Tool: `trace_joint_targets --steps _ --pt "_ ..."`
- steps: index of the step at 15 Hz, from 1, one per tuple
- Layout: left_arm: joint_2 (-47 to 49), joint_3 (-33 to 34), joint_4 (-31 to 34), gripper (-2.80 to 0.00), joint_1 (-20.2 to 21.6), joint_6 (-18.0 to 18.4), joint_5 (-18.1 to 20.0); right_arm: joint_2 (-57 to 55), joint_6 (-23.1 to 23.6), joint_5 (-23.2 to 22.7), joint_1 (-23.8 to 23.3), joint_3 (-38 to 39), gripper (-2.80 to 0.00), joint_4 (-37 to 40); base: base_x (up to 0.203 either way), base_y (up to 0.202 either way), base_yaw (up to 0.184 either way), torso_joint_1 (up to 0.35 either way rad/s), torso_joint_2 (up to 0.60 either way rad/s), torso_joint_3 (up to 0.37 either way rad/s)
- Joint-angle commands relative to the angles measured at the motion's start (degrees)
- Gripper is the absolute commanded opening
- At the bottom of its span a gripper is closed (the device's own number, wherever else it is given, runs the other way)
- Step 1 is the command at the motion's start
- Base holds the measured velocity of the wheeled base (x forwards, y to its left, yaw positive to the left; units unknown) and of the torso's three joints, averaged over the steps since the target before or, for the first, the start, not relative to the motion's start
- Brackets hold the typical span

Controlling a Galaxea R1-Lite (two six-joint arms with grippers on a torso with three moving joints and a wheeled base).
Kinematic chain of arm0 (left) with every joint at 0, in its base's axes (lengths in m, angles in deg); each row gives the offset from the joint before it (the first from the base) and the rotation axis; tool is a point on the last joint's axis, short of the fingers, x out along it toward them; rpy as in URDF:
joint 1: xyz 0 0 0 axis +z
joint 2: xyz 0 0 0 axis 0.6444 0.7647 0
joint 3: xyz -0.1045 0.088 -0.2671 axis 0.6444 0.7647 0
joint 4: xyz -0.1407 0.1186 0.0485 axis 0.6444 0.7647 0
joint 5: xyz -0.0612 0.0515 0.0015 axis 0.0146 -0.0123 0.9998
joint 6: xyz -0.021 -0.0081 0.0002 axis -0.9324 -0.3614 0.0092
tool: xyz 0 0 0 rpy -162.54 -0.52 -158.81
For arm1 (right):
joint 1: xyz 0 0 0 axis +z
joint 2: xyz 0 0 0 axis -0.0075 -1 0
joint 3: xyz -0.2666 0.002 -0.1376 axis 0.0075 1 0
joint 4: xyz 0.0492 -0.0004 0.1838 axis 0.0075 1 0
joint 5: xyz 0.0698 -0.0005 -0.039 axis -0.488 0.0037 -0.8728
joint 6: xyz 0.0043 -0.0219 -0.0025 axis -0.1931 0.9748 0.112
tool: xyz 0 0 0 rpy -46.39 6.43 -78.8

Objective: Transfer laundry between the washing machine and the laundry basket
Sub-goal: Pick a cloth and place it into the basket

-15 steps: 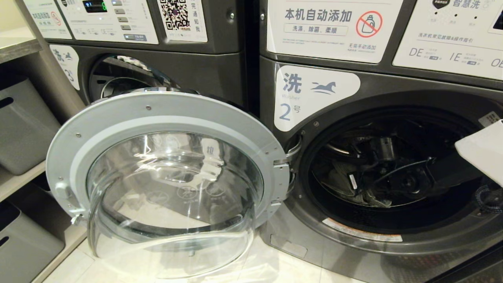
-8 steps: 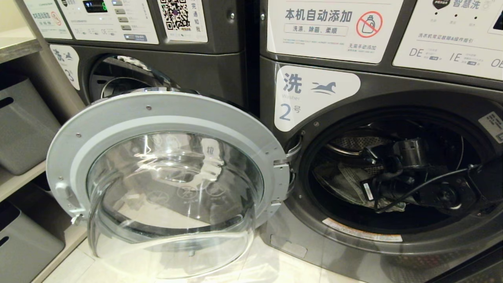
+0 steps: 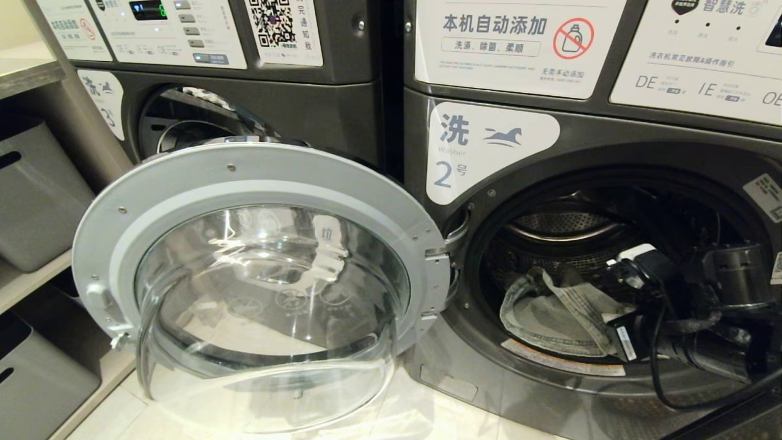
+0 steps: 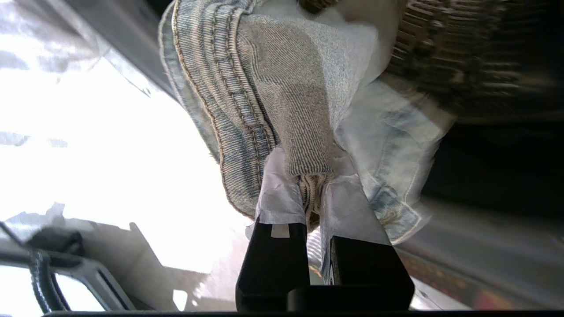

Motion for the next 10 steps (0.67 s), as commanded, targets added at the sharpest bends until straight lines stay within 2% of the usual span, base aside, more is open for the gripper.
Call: trace_joint_targets --steps 1,3,7,10 --pt "0.0 0.0 0.0 -2.80 0.0 0.0 0.0 9.3 2.0 0.2 0.1 5.1 -2.80 -0.2 0.000 0.000 0.000 0.000 0.00 0.000" --pt "0.0 0.0 0.0 -2.80 0.0 0.0 0.0 13.5 5.3 0.1 0.1 7.3 -2.80 -0.1 0.000 0.000 0.000 0.000 0.00 0.000" --pt "0.0 0.0 0.0 -2.80 0.0 0.0 0.0 17.4 5.9 -1.2 0.0 5.2 -2.80 0.0 0.000 0.000 0.000 0.000 0.00 0.000" --pt "0.0 0.0 0.0 -2.80 0.0 0.0 0.0 19.6 7.6 -7.2 0.0 5.3 -2.80 -0.3 0.000 0.000 0.000 0.000 0.00 0.000"
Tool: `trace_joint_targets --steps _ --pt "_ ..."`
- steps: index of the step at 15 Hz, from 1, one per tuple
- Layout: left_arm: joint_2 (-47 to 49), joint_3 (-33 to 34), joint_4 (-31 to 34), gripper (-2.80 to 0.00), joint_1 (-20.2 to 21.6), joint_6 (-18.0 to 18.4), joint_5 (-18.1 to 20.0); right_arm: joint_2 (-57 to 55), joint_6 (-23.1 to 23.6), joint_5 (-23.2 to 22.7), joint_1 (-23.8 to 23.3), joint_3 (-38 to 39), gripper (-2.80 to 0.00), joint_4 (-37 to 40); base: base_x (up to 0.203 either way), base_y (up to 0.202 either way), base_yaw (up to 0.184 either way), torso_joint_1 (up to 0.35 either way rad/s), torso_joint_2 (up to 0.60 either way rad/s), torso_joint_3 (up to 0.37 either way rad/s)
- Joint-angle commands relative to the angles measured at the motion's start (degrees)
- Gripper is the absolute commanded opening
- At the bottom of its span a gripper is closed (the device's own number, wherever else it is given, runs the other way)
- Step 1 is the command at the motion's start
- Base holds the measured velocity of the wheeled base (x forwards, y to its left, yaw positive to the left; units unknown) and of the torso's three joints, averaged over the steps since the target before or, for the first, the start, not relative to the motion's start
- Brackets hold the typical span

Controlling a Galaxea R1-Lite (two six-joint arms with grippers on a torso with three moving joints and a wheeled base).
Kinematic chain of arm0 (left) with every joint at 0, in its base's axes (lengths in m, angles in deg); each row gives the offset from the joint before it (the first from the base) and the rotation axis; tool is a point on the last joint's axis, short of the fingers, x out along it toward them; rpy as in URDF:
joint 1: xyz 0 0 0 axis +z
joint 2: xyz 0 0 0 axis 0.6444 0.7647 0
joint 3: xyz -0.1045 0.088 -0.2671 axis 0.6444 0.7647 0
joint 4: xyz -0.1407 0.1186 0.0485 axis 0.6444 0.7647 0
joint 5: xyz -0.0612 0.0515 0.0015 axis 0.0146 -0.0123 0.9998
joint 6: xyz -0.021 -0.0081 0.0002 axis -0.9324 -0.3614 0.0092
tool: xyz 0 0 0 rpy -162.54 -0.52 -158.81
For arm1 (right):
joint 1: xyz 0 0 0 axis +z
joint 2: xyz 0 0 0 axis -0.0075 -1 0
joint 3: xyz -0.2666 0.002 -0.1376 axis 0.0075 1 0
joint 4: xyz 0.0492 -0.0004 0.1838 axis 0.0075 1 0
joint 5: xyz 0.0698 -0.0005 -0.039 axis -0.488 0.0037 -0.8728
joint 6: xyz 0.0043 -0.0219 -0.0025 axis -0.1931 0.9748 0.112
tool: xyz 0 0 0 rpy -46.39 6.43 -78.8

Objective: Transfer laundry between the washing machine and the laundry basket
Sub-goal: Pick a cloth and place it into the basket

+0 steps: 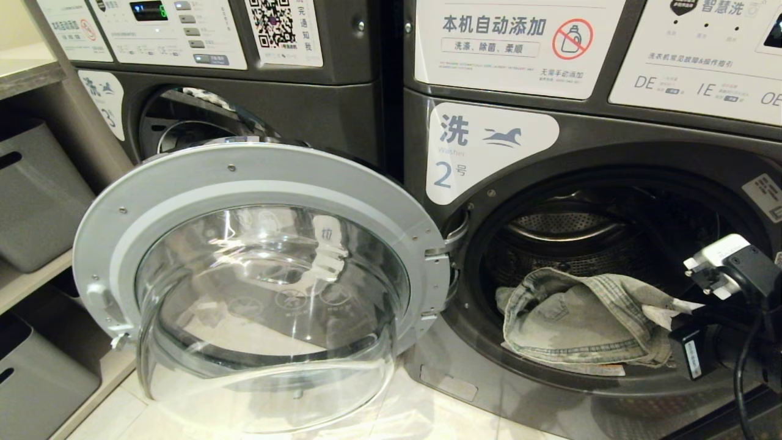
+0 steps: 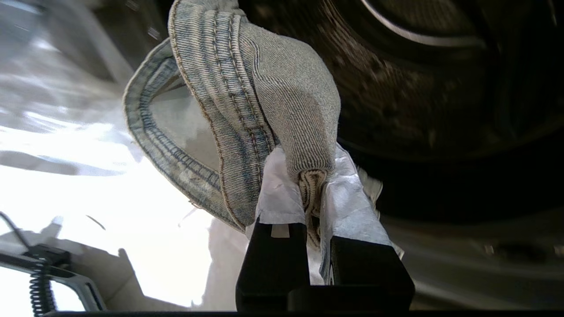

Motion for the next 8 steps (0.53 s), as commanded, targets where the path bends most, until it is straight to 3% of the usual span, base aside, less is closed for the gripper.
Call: trace_joint_targets --steps 1,8 --pt "0.0 0.0 0.0 -2.80 0.0 0.0 0.0 2.5 1.1 -1.5 0.0 0.3 -2.80 -0.5 0.000 0.000 0.000 0.000 0.00 0.000" --pt "0.0 0.0 0.0 -2.80 0.0 0.0 0.0 5.8 1.3 -1.7 -0.1 1.8 -2.80 -0.5 0.000 0.000 0.000 0.000 0.00 0.000"
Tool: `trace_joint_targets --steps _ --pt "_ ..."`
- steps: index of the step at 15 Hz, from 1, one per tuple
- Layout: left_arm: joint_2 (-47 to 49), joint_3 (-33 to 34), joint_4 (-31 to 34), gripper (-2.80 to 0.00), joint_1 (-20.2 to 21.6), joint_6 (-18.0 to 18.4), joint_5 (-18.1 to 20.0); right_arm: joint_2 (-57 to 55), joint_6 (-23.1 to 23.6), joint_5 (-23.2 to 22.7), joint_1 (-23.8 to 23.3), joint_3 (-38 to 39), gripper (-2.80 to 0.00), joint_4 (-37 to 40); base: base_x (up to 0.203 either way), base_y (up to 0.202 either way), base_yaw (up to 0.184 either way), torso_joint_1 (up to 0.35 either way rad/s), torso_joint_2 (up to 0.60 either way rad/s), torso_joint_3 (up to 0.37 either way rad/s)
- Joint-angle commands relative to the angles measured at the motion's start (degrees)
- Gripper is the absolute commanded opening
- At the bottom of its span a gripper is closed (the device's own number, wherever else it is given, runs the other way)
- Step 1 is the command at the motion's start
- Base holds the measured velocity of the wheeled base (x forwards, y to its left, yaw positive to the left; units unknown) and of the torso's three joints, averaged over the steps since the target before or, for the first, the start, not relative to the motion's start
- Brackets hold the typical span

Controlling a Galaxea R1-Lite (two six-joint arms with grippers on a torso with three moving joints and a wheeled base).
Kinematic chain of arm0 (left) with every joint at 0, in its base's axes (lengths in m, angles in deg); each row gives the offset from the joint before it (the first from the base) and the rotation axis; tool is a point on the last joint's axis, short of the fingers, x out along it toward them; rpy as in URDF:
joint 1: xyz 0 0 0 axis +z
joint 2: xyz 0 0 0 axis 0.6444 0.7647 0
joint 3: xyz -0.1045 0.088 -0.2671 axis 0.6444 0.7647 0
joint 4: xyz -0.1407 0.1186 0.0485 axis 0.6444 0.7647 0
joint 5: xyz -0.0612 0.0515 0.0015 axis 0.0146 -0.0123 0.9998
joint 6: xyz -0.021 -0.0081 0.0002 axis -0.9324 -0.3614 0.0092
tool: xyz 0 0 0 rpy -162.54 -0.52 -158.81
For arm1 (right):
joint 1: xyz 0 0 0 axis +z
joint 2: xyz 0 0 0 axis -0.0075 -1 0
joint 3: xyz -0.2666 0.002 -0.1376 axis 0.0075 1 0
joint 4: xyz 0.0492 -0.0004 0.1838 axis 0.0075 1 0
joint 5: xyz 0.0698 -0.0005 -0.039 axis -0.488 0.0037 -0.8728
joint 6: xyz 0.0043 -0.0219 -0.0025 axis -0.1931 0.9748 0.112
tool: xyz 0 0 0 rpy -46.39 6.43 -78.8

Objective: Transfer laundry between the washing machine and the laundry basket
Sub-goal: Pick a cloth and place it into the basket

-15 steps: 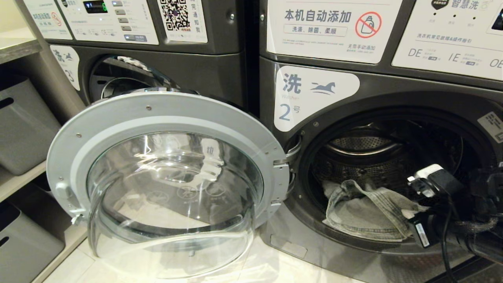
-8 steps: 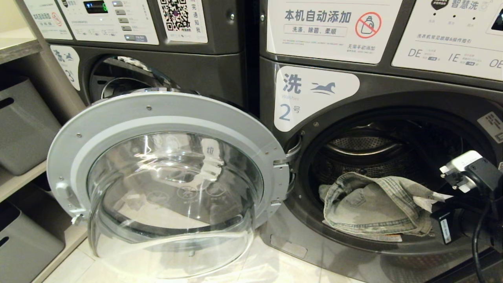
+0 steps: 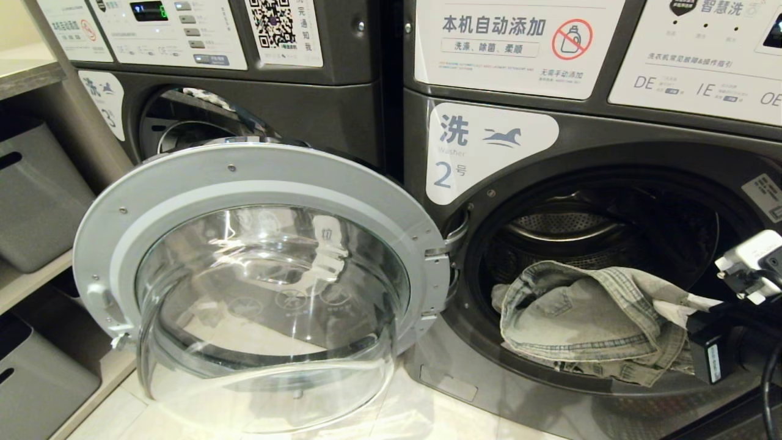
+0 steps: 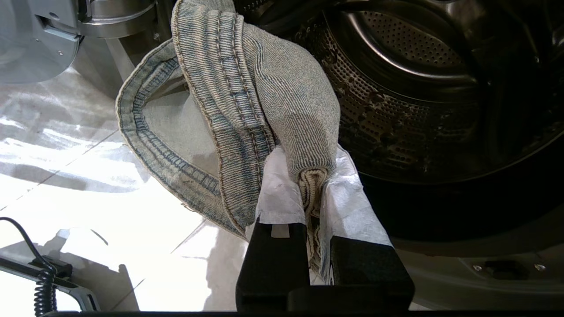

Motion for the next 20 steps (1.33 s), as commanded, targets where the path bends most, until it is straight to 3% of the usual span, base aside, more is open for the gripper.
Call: trace_joint_targets --steps 1,7,20 --pt "0.0 0.0 0.1 -2.80 0.0 0.0 0.0 1.8 0.2 0.0 0.0 1.1 -2.80 -0.1 0.000 0.000 0.000 0.000 0.00 0.000" --pt "0.0 0.0 0.0 -2.80 0.1 0.0 0.0 2.0 0.2 0.1 0.0 1.4 -2.80 -0.1 0.000 0.002 -0.030 0.000 0.00 0.004" --pt "0.0 0.0 0.0 -2.80 0.0 0.0 0.0 0.4 0.0 0.1 -0.7 1.1 -2.80 -0.2 0.000 0.008 -0.175 0.002 0.00 0.004"
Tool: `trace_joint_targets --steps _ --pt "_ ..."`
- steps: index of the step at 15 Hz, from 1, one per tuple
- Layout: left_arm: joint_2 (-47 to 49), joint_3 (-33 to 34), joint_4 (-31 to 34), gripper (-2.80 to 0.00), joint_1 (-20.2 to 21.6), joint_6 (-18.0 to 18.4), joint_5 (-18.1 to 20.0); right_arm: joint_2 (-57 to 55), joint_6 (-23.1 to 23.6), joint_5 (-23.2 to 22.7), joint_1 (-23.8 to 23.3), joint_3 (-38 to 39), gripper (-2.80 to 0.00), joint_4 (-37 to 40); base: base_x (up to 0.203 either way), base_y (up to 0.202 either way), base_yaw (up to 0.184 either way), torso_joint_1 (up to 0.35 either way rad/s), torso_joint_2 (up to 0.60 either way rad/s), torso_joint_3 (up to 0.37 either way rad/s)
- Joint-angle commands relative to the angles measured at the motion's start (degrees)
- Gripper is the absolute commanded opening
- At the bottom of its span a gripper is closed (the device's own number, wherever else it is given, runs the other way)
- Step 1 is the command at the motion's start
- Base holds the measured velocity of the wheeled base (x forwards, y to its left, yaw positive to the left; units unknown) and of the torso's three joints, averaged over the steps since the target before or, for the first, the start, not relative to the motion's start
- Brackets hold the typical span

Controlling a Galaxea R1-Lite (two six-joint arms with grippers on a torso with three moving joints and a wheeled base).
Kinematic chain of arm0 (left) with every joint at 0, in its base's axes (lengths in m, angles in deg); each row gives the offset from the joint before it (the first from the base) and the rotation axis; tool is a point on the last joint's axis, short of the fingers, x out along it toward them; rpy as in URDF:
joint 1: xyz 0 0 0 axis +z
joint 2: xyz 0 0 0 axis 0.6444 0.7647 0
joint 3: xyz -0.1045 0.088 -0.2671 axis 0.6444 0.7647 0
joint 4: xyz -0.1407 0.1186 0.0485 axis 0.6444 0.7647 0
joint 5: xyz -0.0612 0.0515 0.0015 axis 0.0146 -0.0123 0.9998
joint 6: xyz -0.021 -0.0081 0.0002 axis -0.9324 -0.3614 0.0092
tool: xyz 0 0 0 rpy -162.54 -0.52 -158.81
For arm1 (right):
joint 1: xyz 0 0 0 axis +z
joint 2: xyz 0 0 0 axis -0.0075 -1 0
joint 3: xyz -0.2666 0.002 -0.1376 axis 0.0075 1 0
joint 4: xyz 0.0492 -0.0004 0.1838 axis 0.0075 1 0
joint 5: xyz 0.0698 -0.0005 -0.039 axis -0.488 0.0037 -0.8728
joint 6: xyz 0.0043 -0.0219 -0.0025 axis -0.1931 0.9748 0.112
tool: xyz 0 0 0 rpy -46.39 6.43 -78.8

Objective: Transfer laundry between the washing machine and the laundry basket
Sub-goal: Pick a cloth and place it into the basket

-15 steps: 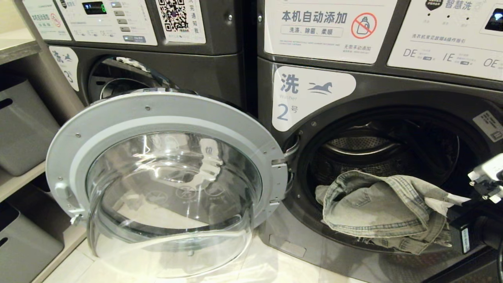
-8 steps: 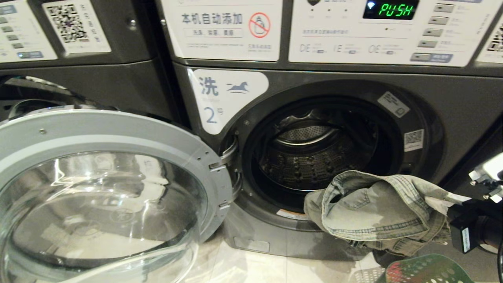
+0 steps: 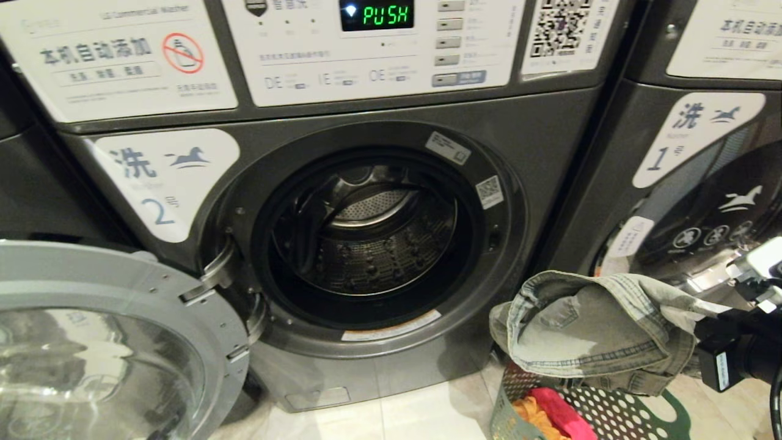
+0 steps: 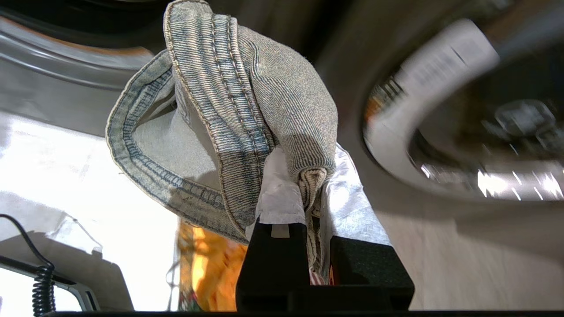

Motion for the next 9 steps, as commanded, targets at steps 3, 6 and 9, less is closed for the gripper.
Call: trace_joint_targets --steps 3,6,9 --pt "0.0 0.0 0.0 -2.80 0.0 0.0 0.0 -1.3 -0.2 0.0 -1.1 0.4 -2.80 -0.2 0.001 0.011 -0.174 0.002 0.00 -0.001" --pt "0.0 0.0 0.0 -2.80 0.0 0.0 0.0 -1.9 -1.8 -0.2 -1.7 2.4 -2.80 -0.2 -0.001 0.007 -0.162 0.001 0.00 0.004" --pt "0.0 0.0 0.0 -2.80 0.0 0.0 0.0 -2.5 -4.8 -0.4 -1.7 3.9 -2.80 -0.1 0.001 -0.001 -0.029 -0.001 0.00 -0.004"
